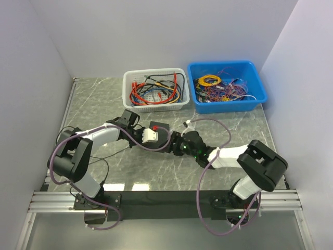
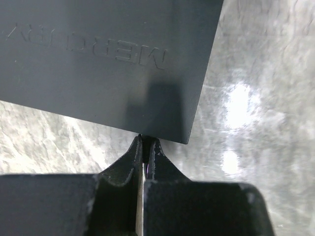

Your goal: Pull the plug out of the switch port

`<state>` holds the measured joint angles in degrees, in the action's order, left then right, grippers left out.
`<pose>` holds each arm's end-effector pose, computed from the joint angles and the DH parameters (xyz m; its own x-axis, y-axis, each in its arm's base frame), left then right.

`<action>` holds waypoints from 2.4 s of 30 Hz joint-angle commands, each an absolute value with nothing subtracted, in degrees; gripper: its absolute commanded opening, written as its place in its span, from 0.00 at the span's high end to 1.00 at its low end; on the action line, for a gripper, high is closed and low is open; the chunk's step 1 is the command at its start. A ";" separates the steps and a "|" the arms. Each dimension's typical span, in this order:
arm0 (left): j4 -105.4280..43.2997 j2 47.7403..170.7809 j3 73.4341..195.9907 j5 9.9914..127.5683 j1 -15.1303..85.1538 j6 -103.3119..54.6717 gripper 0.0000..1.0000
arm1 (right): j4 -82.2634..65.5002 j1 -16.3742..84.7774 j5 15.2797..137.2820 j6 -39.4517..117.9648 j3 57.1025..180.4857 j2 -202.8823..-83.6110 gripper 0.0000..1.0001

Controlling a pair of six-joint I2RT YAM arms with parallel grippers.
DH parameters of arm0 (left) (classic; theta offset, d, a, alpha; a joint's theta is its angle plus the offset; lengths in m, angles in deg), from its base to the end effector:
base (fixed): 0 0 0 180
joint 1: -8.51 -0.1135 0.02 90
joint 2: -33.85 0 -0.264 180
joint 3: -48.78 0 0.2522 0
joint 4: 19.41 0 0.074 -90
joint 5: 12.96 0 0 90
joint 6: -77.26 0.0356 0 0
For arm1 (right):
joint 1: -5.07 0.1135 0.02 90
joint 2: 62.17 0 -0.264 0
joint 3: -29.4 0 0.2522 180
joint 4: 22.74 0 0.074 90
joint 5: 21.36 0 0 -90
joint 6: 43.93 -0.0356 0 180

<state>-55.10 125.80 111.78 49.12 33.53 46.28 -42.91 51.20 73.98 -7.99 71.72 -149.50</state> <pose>0.2601 -0.1398 0.1600 0.0547 0.8105 -0.5832 0.9879 0.0408 0.1494 0.1953 0.2080 0.1529 -0.7994 0.3316 -0.5010 -0.2199 0.6145 0.7577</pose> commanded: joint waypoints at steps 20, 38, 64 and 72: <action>-49.87 125.08 111.50 47.95 33.91 34.37 1.00 | -36.44 53.59 67.77 -7.03 89.90 -156.20 0.47; -48.90 127.10 111.32 46.72 34.26 34.46 1.00 | -16.63 53.15 53.68 8.63 100.91 -165.35 0.36; -58.22 131.77 112.82 55.86 30.14 38.76 1.00 | -13.46 52.54 56.25 5.47 89.04 -174.58 0.77; -60.32 130.71 112.55 59.11 25.21 42.45 0.99 | -14.69 52.10 56.42 5.82 86.84 -174.75 0.77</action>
<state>-54.23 128.88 113.72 49.86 27.93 39.22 -33.18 51.97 57.57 2.17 92.06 -169.17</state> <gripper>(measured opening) 0.037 0.486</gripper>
